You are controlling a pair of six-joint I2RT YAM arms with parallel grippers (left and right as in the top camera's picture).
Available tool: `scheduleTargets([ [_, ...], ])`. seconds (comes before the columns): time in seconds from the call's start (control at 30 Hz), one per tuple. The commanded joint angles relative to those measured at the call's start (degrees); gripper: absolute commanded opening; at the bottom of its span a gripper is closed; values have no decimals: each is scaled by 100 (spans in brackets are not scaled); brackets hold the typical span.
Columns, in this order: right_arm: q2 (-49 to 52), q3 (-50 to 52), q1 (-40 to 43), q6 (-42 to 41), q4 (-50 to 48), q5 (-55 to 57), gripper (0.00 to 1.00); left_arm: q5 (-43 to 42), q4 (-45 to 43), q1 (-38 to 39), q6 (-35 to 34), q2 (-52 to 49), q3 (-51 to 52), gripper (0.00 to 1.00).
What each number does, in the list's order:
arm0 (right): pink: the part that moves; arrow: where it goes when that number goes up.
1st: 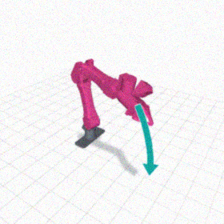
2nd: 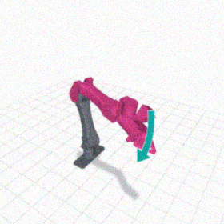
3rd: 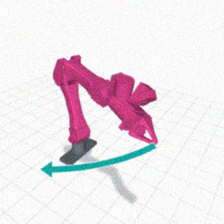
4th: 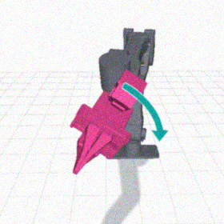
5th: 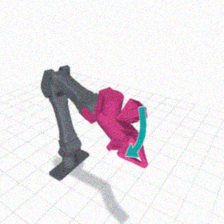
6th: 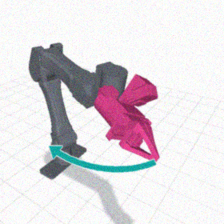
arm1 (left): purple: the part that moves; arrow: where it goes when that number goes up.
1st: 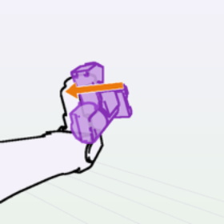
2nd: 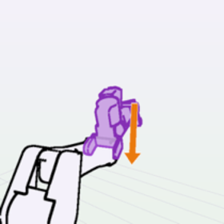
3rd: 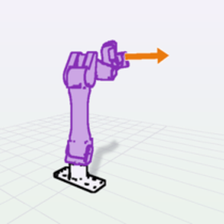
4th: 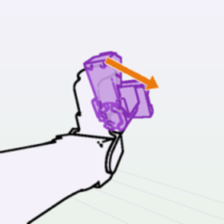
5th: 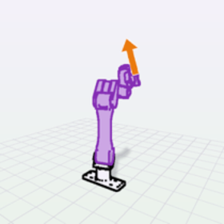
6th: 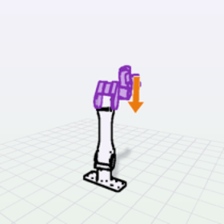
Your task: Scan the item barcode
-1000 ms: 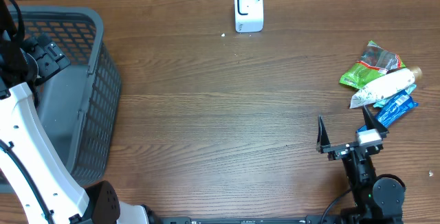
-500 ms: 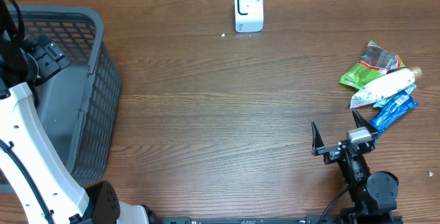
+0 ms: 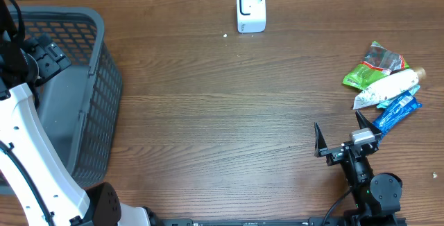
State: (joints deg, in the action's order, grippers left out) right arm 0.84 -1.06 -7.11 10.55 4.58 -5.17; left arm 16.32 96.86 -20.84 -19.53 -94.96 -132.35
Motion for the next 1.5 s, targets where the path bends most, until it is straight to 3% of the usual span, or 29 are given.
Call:
scheduleTargets([
  [0.0,-68,61,33,0,-24,-31,100,59,-7,-13,24,-20,-2,100],
  [0.2,-68,61,33,2,-24,-31,100,61,-7,-13,31,-17,-4,100],
  [0.37,-68,61,33,0,-24,-31,100,341,-22,-15,483,48,-2,99],
  [0.5,-68,61,33,0,-24,-31,100,-404,-424,44,463,535,435,99],
  [0.7,-68,61,33,0,-24,-31,100,-1799,-3132,306,1080,2343,3738,100],
  [1.0,-68,61,33,0,-24,-28,100,-1886,-6234,1005,1211,4889,7759,100],
  [1.27,-68,61,33,0,-24,-31,100,-1893,-8177,1307,1377,6596,10238,100],
  [1.47,-68,61,33,0,-24,-31,100,-1886,-9029,1311,1392,7425,11512,100],
])
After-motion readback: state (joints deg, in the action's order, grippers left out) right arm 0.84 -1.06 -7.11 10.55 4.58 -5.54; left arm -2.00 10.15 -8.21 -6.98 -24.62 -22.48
